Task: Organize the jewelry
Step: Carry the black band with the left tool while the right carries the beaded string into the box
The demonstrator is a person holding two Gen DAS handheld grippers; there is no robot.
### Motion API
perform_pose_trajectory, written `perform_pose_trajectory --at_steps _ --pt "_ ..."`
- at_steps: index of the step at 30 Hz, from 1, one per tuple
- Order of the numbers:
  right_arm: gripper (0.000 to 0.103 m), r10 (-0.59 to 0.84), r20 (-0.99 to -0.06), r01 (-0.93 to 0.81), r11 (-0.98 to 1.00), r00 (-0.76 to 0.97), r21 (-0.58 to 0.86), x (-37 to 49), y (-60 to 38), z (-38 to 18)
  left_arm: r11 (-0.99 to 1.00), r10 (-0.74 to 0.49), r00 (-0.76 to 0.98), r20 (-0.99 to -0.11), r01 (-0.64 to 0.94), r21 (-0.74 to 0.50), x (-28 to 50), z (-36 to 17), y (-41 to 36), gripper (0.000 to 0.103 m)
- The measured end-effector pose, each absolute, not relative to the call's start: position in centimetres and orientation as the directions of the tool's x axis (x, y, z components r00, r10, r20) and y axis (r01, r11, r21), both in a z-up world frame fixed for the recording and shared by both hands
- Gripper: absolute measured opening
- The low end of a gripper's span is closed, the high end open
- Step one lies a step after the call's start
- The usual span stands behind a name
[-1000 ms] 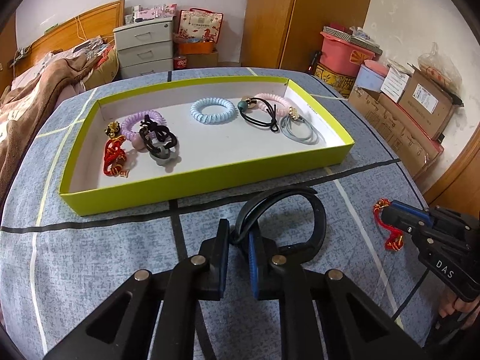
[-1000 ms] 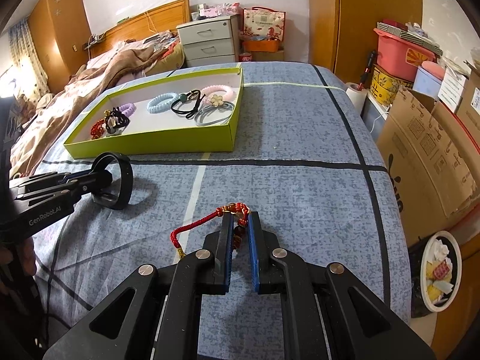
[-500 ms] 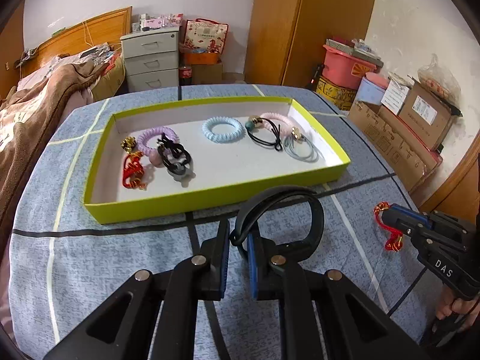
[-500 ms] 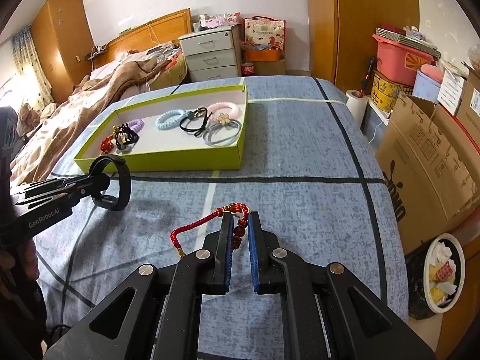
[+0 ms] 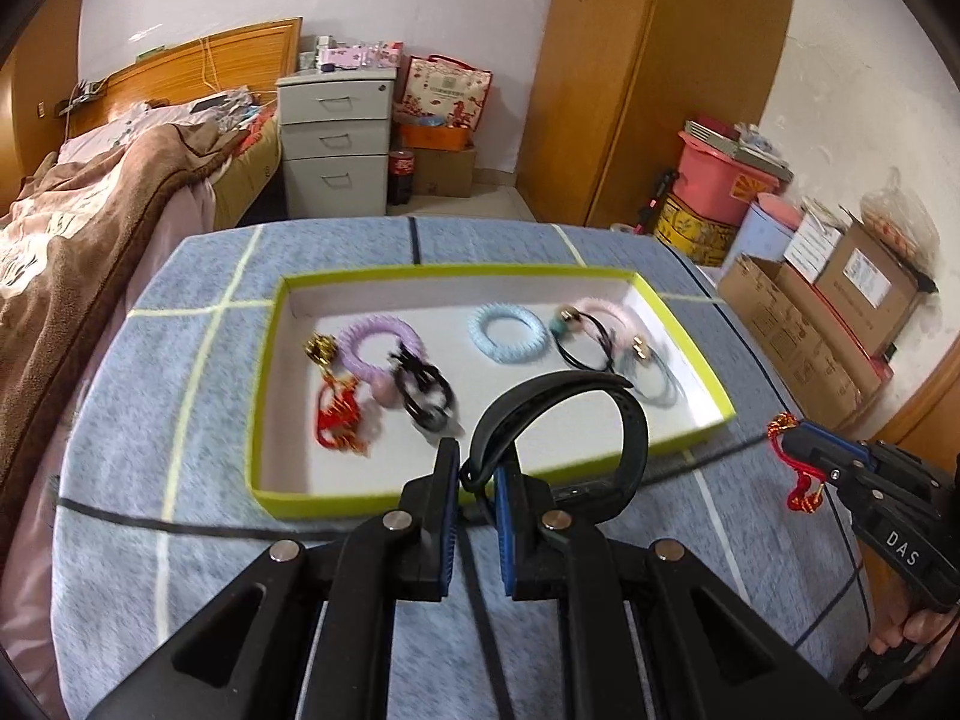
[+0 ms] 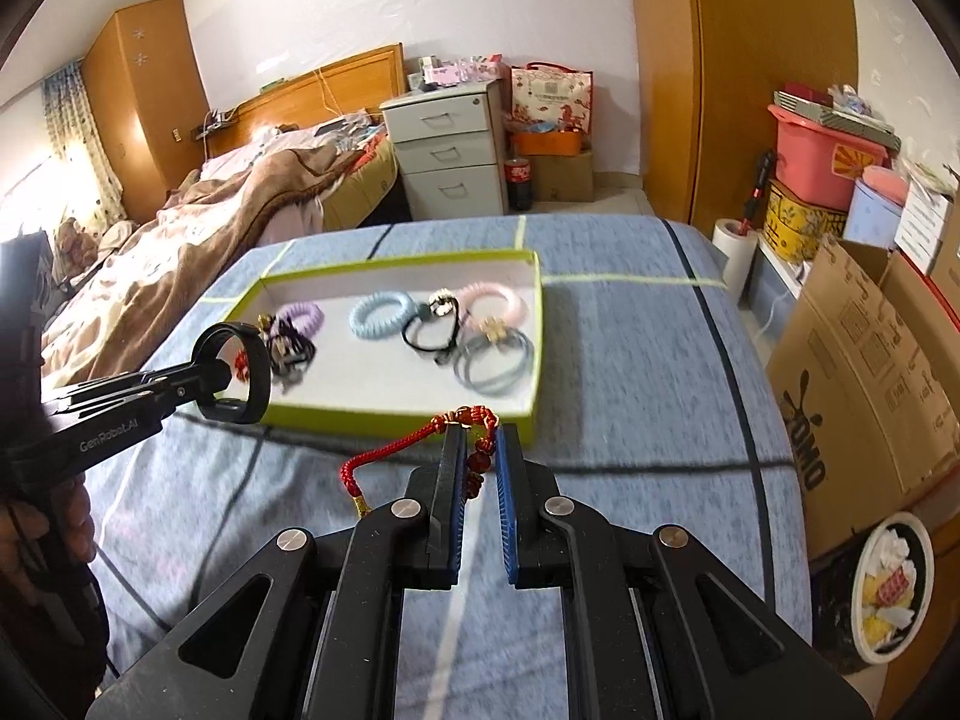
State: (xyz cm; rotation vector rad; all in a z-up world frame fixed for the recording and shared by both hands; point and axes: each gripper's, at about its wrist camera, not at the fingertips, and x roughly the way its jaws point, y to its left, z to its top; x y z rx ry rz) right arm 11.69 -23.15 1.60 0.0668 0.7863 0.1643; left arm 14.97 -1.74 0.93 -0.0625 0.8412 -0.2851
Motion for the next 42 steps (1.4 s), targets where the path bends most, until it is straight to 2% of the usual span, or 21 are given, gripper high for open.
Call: perform_pose_trajectory --at_steps 23,42 --pt "0.01 0.156 -0.772 -0.146 0.986 0.616 0.082 20.3 -21.1 -1.2 0.974 -0.225 0.572 -0.789 0.153 -0.167 20.4 -2.1 -0.3 0.012" --pt "0.01 0.118 -0.805 -0.136 0.99 0.582 0.047 21.0 -21.1 -3.0 0.979 -0.202 0.563 -0.801 0.13 -0.156 20.5 -2.9 -0.4 0.012"
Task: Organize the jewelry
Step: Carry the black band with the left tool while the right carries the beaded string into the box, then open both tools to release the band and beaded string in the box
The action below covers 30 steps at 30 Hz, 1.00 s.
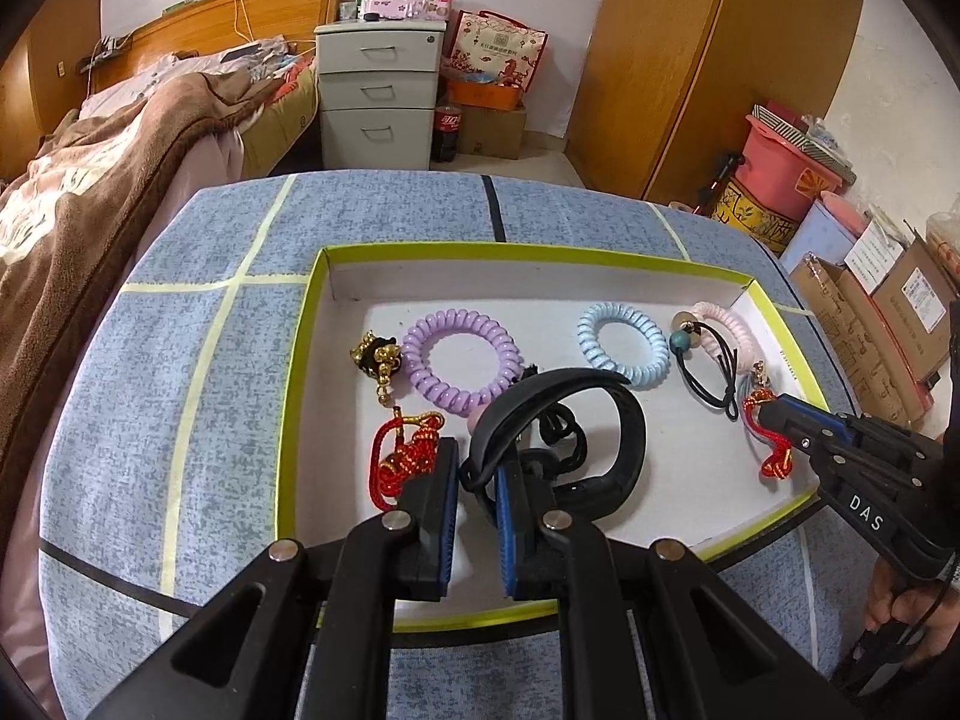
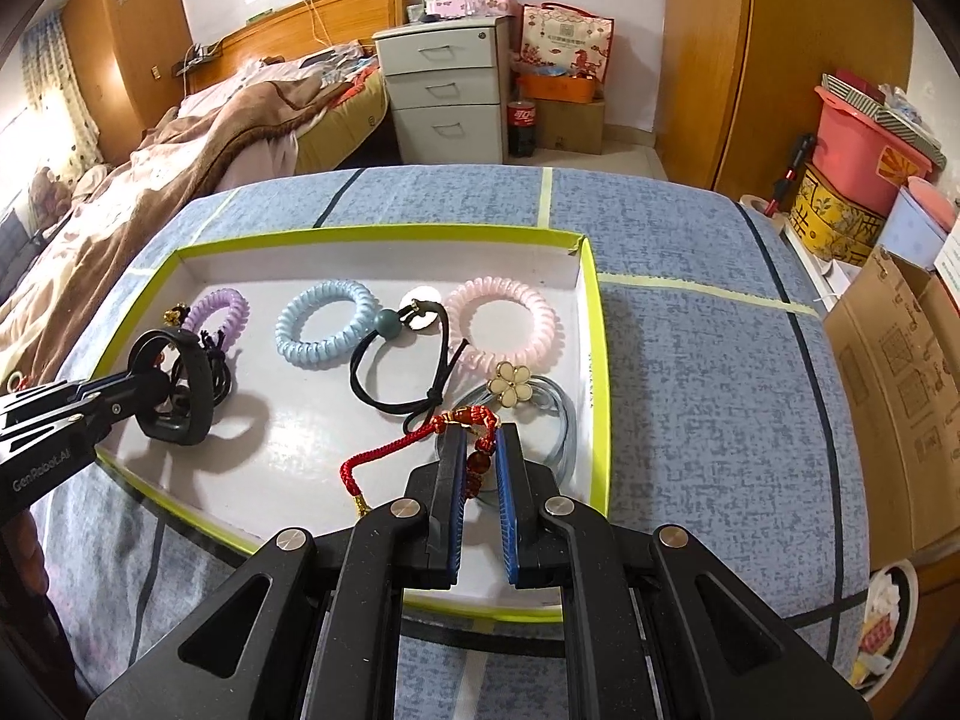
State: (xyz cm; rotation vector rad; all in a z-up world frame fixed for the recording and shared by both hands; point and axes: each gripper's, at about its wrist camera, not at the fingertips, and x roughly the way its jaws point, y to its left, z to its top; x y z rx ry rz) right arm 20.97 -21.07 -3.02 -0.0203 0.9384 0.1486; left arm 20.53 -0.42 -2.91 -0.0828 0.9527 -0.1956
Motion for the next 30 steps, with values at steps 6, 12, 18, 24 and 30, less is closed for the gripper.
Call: perform_pose_trajectory --at_steps 6,12,18,24,30 --pt "0.011 0.108 -0.805 -0.137 0.99 0.583 0.033 21.1 -20.8 -3.0 0.98 -0.2 0.559 -0.805 0.131 -0.152 20.5 -3.0 -0.5 0.015" --pt "0.016 0.117 -0.801 -0.137 0.99 0.587 0.044 21.0 -20.8 -3.0 0.98 -0.196 0.559 -0.806 0.126 -0.151 20.2 -3.1 -0.5 0.027" --pt "0.04 0.139 -0.789 -0.142 0.988 0.598 0.066 20.5 -20.8 -2.7 0.979 -0.203 0.566 -0.799 0.13 -0.156 19.6 -2.9 -0.8 0.037" --pt "0.04 0.14 -0.777 -0.134 0.988 0.614 0.073 20.1 -20.8 -2.3 0.98 -0.199 0.584 -0.787 0.119 -0.16 19.1 -2.4 -0.5 0.043" --pt "0.04 0.157 -0.749 -0.135 0.987 0.643 0.091 19.2 -20.7 -2.0 0.987 -0.162 0.638 -0.753 0.108 -0.121 18.1 -1.4 -0.9 0.045"
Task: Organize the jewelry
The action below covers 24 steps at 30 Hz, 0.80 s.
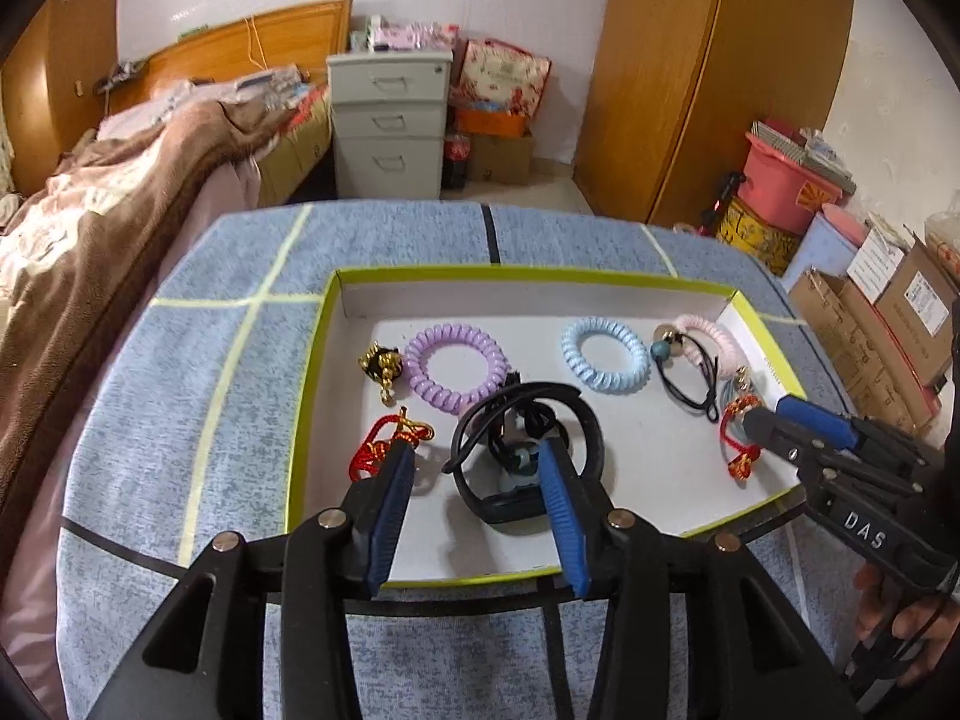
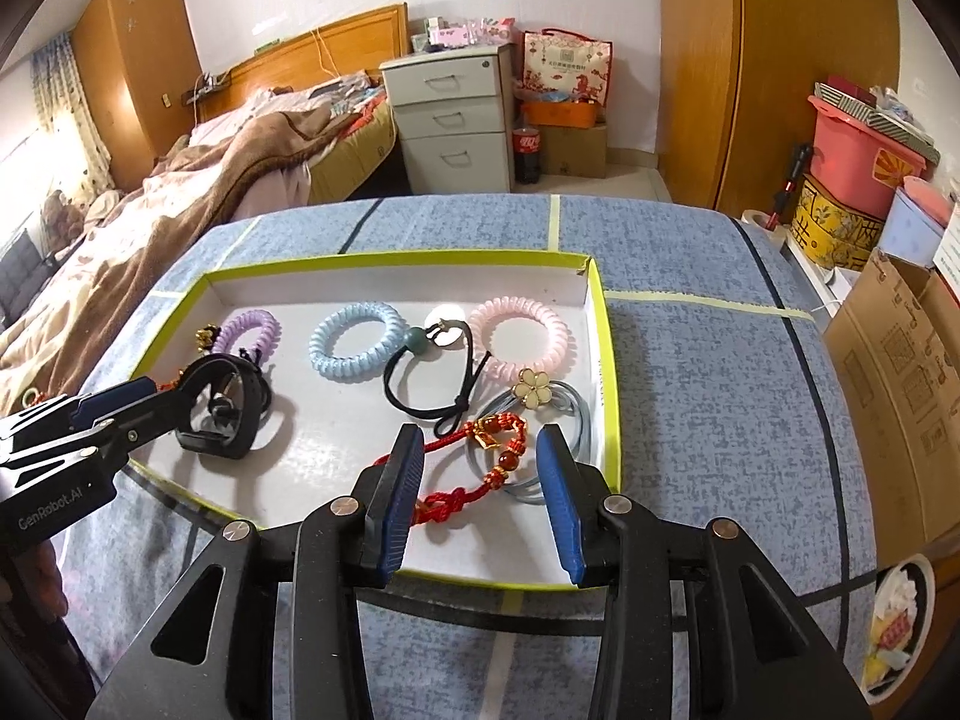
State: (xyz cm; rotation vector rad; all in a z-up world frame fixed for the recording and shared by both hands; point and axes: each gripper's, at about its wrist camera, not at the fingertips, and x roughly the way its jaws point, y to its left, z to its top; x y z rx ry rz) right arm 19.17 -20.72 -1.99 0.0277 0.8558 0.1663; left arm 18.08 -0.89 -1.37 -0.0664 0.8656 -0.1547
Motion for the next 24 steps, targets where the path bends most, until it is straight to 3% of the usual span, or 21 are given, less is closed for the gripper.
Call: perform_pose_trajectory --at_steps 13,17,24 --pt "0.041 0.162 -0.662 -0.132 0.987 0.731 0.095 13.5 -19.6 0.2 0.997 -0.078 0.711 -0.699 0.058 -0.053 13.3 -0.1 -1.2 0.048" --pt "0.046 0.151 -0.641 -0.13 0.988 0.753 0.081 11.7 -18.8 0.4 0.999 -0.052 0.742 -0.668 0.041 -0.032 11.3 0.6 -1.2 0.048" --pt "0.047 0.149 -0.608 -0.12 0.989 0.78 0.088 9.1 -18.1 0.2 0.995 -0.093 0.75 -0.655 0.051 -0.083 9.3 0.4 -0.6 0.048"
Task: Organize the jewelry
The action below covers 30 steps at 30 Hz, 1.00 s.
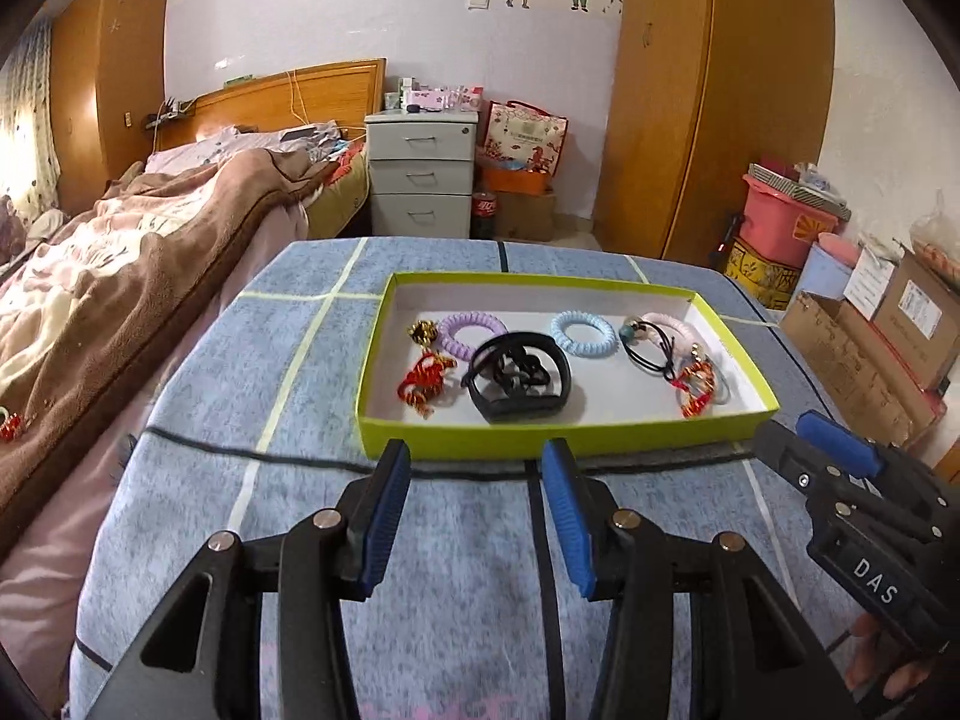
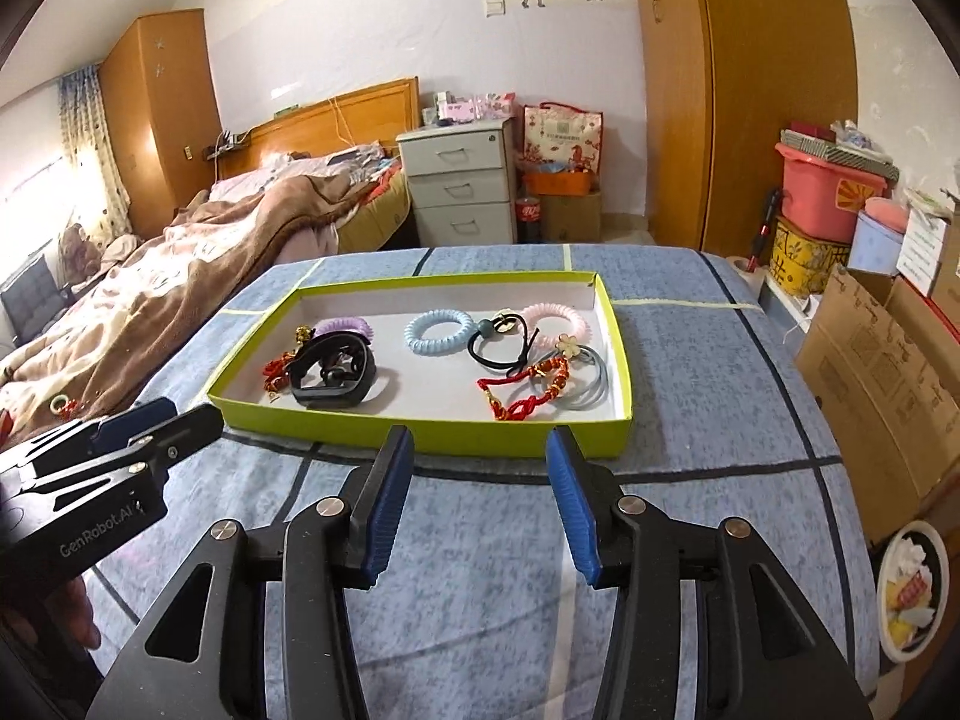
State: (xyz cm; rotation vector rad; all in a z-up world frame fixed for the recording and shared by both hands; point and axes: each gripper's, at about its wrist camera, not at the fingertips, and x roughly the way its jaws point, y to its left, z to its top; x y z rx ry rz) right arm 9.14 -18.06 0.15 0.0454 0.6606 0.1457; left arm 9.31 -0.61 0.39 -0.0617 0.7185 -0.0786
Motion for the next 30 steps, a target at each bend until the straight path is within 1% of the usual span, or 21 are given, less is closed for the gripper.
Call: perform_pose_trajectory --at_steps 4,9,14,30 --pt "0.047 0.165 -0.592 -0.125 0.986 0.789 0.107 8.3 -17.8 0.2 0.995 -0.089 0.757 -0.647 0.042 -0.088 8.5 0.2 -0.5 0.048" --pt "0.047 0.158 -0.581 -0.128 0.987 0.799 0.093 7.7 -17.5 0.4 0.997 -0.062 0.766 -0.64 0.02 -0.073 7.7 0.1 -0.6 0.048" --pt "0.047 0.154 -0.57 -0.136 0.988 0.807 0.075 7.2 -16.9 0.5 0.996 -0.047 0.79 -0.611 -0.009 -0.088 7.1 0.3 -0.2 0.048" --pt "0.047 0.15 -0.569 -0.129 0.989 0.808 0.078 6.9 -17.1 0.4 0.997 -0.031 0.781 -0.623 -0.017 -0.07 7.3 0.1 -0.3 0.048"
